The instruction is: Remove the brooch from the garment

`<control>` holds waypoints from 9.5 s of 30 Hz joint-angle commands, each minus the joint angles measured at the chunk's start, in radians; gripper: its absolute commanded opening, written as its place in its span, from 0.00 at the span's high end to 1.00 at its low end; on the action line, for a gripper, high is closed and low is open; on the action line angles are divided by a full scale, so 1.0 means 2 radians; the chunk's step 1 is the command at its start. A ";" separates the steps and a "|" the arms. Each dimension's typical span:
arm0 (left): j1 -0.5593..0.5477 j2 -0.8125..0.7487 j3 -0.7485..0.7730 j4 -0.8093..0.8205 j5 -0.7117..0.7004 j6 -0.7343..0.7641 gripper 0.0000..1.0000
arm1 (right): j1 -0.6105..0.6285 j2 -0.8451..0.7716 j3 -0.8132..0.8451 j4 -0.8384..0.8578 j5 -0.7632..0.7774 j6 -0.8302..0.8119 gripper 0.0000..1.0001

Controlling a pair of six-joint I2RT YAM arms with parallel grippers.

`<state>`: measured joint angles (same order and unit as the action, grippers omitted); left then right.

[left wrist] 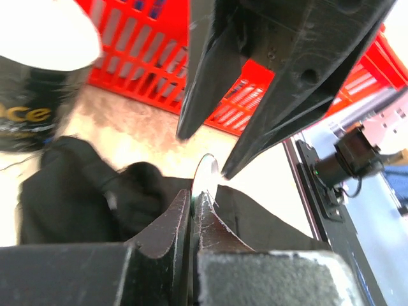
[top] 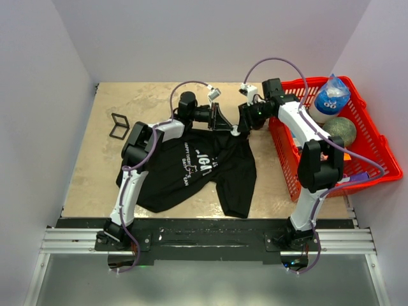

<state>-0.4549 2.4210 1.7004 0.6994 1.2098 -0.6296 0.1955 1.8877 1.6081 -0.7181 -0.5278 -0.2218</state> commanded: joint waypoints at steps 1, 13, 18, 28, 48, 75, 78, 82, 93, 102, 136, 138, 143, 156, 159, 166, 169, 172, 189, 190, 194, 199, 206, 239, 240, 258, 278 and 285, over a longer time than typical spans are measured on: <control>0.021 -0.071 0.002 -0.034 -0.040 0.022 1.00 | -0.018 -0.053 0.021 -0.020 0.046 -0.010 0.49; 0.020 -0.230 -0.066 -0.396 -0.247 0.279 1.00 | 0.000 -0.017 0.071 -0.021 -0.132 0.000 0.41; 0.000 -0.273 -0.098 -0.441 -0.379 0.381 1.00 | 0.024 0.007 0.096 -0.016 -0.143 -0.006 0.36; -0.013 -0.267 -0.018 -0.548 -0.346 0.396 1.00 | 0.027 0.008 0.091 -0.001 -0.168 0.005 0.36; -0.012 -0.275 -0.024 -0.522 -0.292 0.330 1.00 | 0.072 0.027 0.086 0.061 -0.095 0.098 0.37; -0.001 -0.267 -0.024 -0.505 -0.174 0.319 1.00 | 0.072 0.030 0.099 0.015 -0.120 0.014 0.72; 0.000 -0.267 -0.024 -0.502 -0.169 0.319 1.00 | 0.071 0.031 0.100 0.011 -0.120 0.010 0.73; 0.000 -0.264 -0.023 -0.499 -0.157 0.306 1.00 | 0.072 0.031 0.099 0.010 -0.120 0.007 0.75; 0.004 -0.261 -0.043 -0.451 -0.100 0.247 1.00 | 0.079 0.029 0.102 0.010 -0.109 -0.001 0.81; 0.006 -0.261 -0.056 -0.419 -0.083 0.208 1.00 | 0.082 0.029 0.097 0.018 -0.102 0.020 0.90; 0.010 -0.269 -0.079 -0.407 -0.085 0.193 1.00 | 0.102 0.028 0.091 0.062 -0.097 0.136 0.81; 0.011 -0.269 -0.080 -0.403 -0.079 0.190 1.00 | 0.102 0.026 0.086 0.062 -0.104 0.127 0.81; 0.016 -0.265 -0.080 -0.387 -0.063 0.175 1.00 | 0.102 0.028 0.078 0.055 -0.125 0.097 0.75; 0.024 -0.259 -0.088 -0.361 -0.033 0.152 1.00 | 0.102 0.046 0.104 0.022 -0.145 0.044 0.76; 0.027 -0.257 -0.086 -0.360 -0.032 0.152 1.00 | 0.102 0.044 0.106 0.015 -0.145 0.037 0.80; 0.033 -0.251 -0.086 -0.357 -0.015 0.147 1.00 | 0.102 0.044 0.117 0.004 -0.143 0.008 0.85; 0.034 -0.247 -0.089 -0.318 0.006 0.126 1.00 | 0.102 0.048 0.124 -0.004 -0.146 -0.004 0.85; 0.036 -0.245 -0.091 -0.306 0.014 0.118 1.00 | 0.103 0.053 0.135 -0.019 -0.156 -0.016 0.84; 0.037 -0.243 -0.052 -0.444 -0.070 0.249 1.00 | 0.102 0.061 0.168 -0.096 -0.124 -0.112 0.74; 0.037 -0.245 -0.048 -0.447 -0.073 0.253 1.00 | 0.103 0.060 0.167 -0.097 -0.120 -0.111 0.74; 0.037 -0.246 -0.043 -0.457 -0.081 0.264 1.00 | 0.102 0.059 0.165 -0.095 -0.101 -0.108 0.73; 0.037 -0.246 -0.041 -0.464 -0.084 0.273 1.00 | 0.103 0.058 0.165 -0.095 -0.087 -0.109 0.72; 0.037 -0.243 -0.040 -0.472 -0.086 0.285 1.00 | 0.103 0.059 0.175 -0.110 -0.084 -0.125 0.73; 0.034 -0.249 -0.057 -0.407 -0.034 0.201 1.00 | 0.103 0.069 0.173 -0.074 -0.076 -0.058 0.93; 0.034 -0.251 -0.060 -0.403 -0.035 0.198 1.00 | 0.103 0.069 0.174 -0.070 -0.077 -0.048 0.94; 0.026 -0.260 -0.072 -0.377 -0.078 0.143 1.00 | 0.105 0.080 0.148 -0.012 -0.066 0.076 0.96; 0.027 -0.251 -0.076 -0.334 -0.066 0.107 1.00 | 0.104 0.110 0.172 0.007 -0.045 0.158 0.88; 0.030 -0.250 -0.076 -0.333 -0.066 0.107 1.00 | 0.098 0.121 0.180 0.010 -0.048 0.180 0.70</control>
<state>-0.3553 1.9644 1.5234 -0.0761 0.9367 -0.3244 0.3782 2.0773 1.9430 -0.8116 -0.6712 0.0784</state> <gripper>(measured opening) 0.046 0.256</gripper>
